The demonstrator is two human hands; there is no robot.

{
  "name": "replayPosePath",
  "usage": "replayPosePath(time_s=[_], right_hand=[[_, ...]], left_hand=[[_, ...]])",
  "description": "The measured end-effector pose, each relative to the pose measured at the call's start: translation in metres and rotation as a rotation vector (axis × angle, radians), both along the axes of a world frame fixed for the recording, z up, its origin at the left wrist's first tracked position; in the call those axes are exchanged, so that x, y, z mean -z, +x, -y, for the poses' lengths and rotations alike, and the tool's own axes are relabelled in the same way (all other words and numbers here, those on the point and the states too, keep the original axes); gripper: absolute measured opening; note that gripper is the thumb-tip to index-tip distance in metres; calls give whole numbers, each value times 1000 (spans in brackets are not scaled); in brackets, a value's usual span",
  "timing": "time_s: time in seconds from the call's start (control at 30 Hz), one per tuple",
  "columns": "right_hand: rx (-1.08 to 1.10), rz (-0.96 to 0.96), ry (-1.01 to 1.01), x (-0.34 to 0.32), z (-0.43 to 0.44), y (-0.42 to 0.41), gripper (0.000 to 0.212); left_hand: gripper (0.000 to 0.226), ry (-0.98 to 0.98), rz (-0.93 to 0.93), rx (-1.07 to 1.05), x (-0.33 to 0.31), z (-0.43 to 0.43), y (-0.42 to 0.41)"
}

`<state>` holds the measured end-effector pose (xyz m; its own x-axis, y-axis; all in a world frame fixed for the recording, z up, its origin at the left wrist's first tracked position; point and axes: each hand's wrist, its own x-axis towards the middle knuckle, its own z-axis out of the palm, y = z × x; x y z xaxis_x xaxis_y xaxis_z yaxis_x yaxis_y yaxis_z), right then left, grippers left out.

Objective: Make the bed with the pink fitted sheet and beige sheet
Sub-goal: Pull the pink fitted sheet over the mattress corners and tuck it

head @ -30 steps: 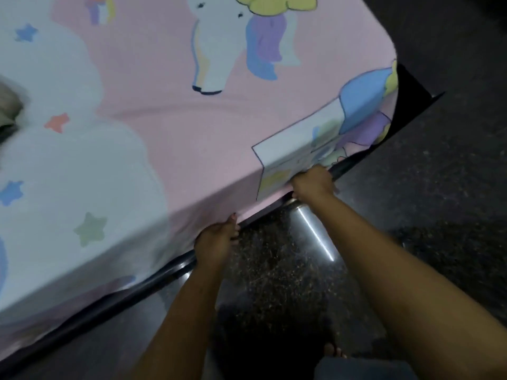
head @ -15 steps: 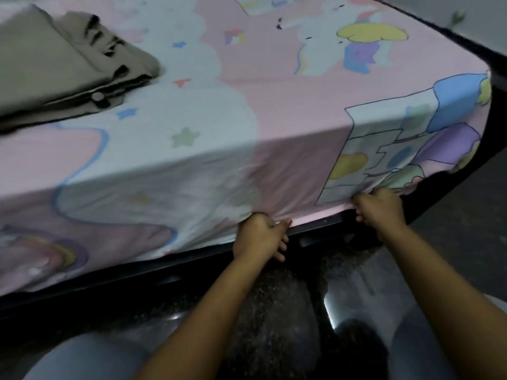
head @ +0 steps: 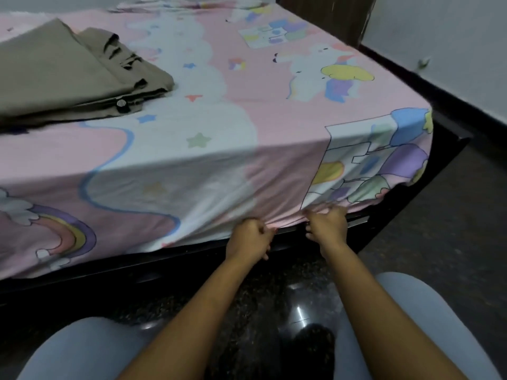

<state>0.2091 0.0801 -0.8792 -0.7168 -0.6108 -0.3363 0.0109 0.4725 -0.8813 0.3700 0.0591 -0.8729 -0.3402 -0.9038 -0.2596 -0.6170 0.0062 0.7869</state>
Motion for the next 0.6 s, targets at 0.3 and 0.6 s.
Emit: replayPosePath(time_s=[0.3,0.6], right_hand=[[179,205,-165,-8,6,-38,42],[17,-230,81,-12,8,-60,24]], left_hand=[[30,-836,148,171,30,-10,10],[66,-905,246,357,27,-16,-46]])
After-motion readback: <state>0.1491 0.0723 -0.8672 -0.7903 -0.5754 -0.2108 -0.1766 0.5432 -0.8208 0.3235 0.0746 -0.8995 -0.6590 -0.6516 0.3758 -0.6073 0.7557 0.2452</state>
